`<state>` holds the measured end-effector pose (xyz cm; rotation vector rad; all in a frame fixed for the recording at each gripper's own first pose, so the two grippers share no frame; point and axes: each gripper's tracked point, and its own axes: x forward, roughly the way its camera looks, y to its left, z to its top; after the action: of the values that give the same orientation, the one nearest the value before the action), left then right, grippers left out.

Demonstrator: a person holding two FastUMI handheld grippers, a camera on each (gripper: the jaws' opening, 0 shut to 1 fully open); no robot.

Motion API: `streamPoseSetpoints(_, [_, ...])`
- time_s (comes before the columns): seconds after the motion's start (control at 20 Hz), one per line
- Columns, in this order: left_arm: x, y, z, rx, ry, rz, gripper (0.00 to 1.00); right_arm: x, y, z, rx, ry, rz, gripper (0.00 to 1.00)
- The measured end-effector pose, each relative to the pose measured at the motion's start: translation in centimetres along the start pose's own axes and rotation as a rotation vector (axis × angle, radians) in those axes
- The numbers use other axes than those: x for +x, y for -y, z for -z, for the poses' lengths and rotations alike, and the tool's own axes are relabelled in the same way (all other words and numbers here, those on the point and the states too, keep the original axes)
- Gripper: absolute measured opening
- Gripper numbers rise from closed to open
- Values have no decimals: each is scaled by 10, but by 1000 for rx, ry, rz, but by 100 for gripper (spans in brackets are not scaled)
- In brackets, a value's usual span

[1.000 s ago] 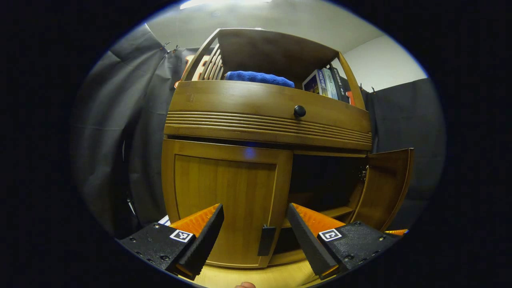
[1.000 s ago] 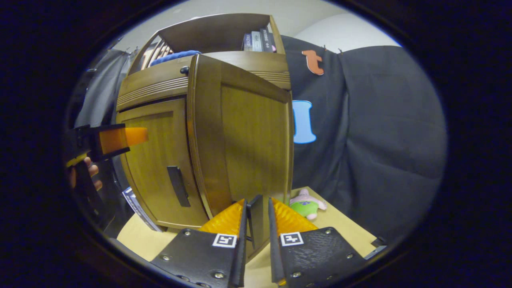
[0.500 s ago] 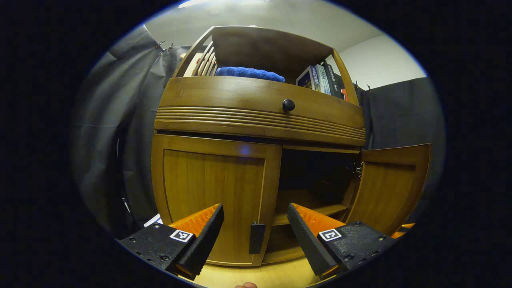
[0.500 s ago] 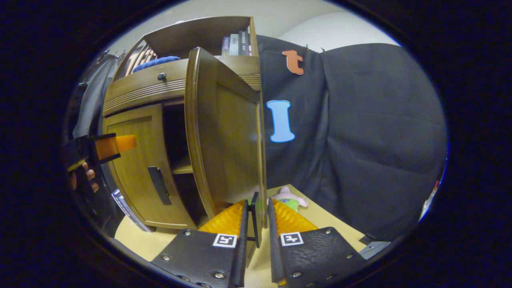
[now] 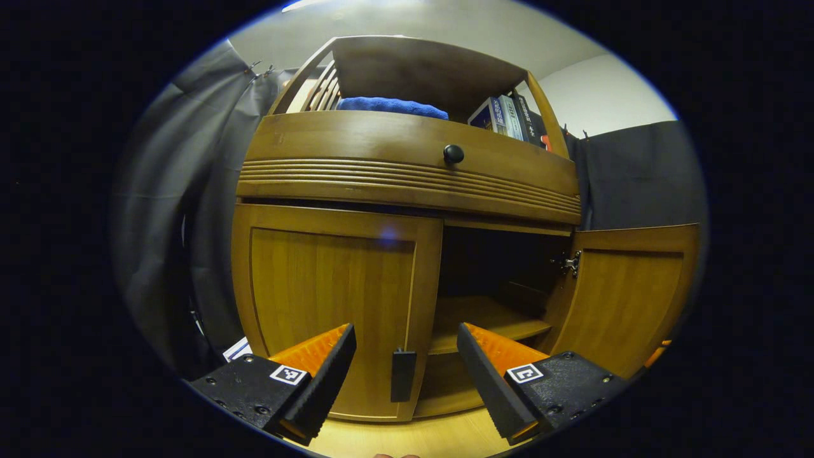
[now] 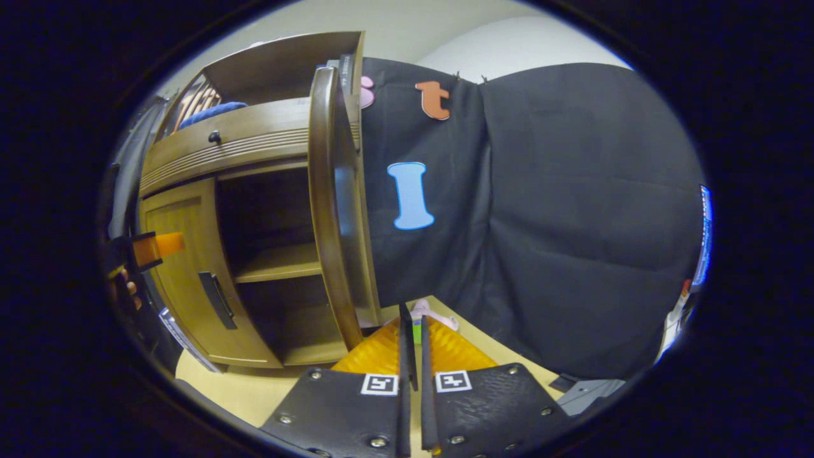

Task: Open the right door of the double-door shoe cabinet with the right hand, and open the left door with the left hand.

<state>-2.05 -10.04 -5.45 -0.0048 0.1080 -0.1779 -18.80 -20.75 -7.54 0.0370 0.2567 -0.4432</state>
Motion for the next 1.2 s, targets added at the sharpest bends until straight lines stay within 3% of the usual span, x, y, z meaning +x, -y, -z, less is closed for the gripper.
streamPoseSetpoints(0.2, [12,-7,19,6,-23,-17,98,4,14,-2,12,-8,-29,7])
streamPoseSetpoints(0.45, [35,-13,52,38,-82,-37,98,7,42,-8,20,-16,18,7])
streamPoseSetpoints(0.75, [66,-7,82,50,-123,-43,80,7,64,-17,43,-11,56,7])
streamPoseSetpoints(0.9, [76,-8,92,45,-139,-53,77,5,66,-18,28,-9,69,7])
streamPoseSetpoints(1.2, [83,-8,97,42,-146,-47,38,4,66,-19,45,-7,84,7])
